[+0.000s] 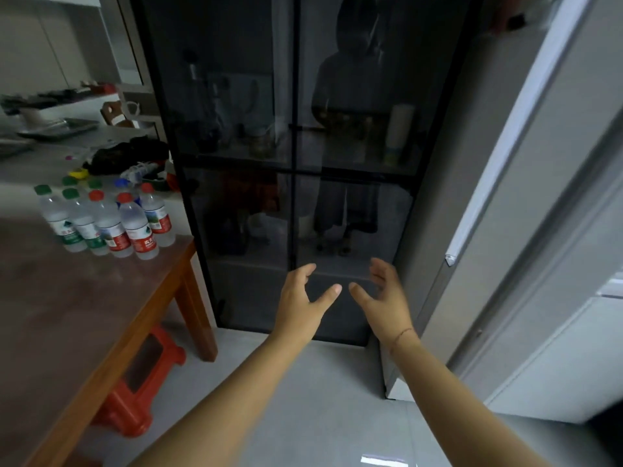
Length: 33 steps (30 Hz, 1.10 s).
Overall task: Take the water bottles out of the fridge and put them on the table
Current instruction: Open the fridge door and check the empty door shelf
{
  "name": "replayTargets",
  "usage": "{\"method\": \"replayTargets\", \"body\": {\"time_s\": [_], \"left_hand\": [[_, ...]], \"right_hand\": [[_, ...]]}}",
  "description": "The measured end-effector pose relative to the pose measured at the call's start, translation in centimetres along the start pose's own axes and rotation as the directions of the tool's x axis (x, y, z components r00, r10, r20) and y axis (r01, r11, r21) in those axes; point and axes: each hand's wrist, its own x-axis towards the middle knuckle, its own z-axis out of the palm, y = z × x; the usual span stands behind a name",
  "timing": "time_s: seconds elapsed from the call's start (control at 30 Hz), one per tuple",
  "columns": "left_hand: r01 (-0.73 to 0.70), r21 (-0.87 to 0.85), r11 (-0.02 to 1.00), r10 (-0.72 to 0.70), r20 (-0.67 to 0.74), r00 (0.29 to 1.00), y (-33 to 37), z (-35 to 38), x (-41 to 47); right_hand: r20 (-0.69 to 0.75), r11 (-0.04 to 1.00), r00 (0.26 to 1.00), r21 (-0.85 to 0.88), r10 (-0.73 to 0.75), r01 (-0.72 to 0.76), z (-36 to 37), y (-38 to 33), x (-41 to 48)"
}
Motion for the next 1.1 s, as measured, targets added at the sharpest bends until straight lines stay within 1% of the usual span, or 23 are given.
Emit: {"method": "replayTargets", "body": {"time_s": [0.1, 0.17, 0.23, 0.37, 0.53, 0.67, 0.83, 1.0, 1.07, 1.1], "left_hand": [[-0.016, 0.016, 1.000, 0.016, 0.019, 1.000, 0.9, -0.3, -0.9], [-0.036, 0.029, 0.999, 0.035, 0.037, 0.999, 1.4, -0.6, -1.2], [-0.049, 0.037, 0.998, 0.047, 0.062, 0.997, 1.7, -0.8, -1.5], [-0.079, 0.038, 0.996, 0.074, 0.123, 0.990, 2.3, -1.3, -2.5], [-0.120, 0.041, 0.992, 0.112, 0.166, 0.980, 2.5, -1.7, -3.3], [-0.136, 0.028, 0.990, 0.128, 0.205, 0.970, 3.4, -0.2, -3.4], [-0.187, -0.037, 0.982, 0.190, 0.294, 0.937, 6.5, 4.6, -3.7], [-0.242, -0.071, 0.968, 0.251, 0.371, 0.894, 10.0, 10.9, -4.1], [-0.260, -0.085, 0.962, 0.272, 0.389, 0.880, 11.6, 14.0, -4.4], [-0.266, -0.088, 0.960, 0.278, 0.396, 0.875, 12.3, 15.6, -4.6]], "right_hand": [[-0.031, 1.000, 0.999, 0.004, -0.013, 0.013, -1.0, -0.5, -1.4], [-0.076, 1.000, 0.997, 0.013, -0.015, 0.016, -1.9, -0.8, -2.0], [-0.114, 0.999, 0.993, 0.034, 0.008, -0.004, -2.8, -1.0, -2.6], [-0.136, 0.997, 0.990, 0.072, 0.045, -0.035, -3.4, -1.6, -3.6], [-0.279, 0.993, 0.956, 0.095, 0.092, -0.068, -5.0, -1.3, -4.7], [-0.368, 0.995, 0.924, 0.039, 0.103, -0.095, -7.7, -0.2, -6.3], [-0.521, 0.996, 0.851, -0.016, 0.062, -0.082, -12.1, 0.2, -7.6], [-0.641, 0.993, 0.767, -0.069, 0.028, -0.093, -18.0, 1.1, -8.6], [-0.715, 0.986, 0.699, -0.094, 0.028, -0.136, -21.1, 1.7, -9.1], [-0.760, 0.982, 0.649, -0.097, 0.034, -0.164, -22.8, 2.0, -9.5]]}}
